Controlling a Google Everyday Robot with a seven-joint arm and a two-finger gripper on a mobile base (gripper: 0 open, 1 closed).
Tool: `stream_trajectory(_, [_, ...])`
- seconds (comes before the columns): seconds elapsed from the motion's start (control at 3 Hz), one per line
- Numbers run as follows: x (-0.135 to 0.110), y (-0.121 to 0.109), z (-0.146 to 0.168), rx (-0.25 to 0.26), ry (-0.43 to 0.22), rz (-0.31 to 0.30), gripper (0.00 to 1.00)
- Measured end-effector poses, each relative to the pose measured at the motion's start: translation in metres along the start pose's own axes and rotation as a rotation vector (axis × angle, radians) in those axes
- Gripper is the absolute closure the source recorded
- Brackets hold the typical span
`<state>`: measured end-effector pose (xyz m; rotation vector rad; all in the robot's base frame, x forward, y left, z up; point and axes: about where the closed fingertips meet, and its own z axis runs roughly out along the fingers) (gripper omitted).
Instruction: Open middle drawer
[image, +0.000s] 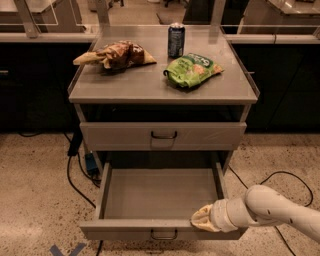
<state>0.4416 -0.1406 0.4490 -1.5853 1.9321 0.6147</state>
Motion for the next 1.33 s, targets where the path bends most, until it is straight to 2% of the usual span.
stream_trajectory(0.33, [-0.004,0.000,-0.002,0.001,-0.001,-0.009,0.20])
stream_trajectory(0.67, [-0.035,-0.003,-0.024,0.016,-0.007,-0.085,0.00])
stream_trajectory(1.0, [-0.062,-0.004,-0.047,0.046,0.001,-0.147,0.00])
stream_trajectory(1.33, [-0.062,-0.004,-0.047,0.046,0.001,-0.147,0.00])
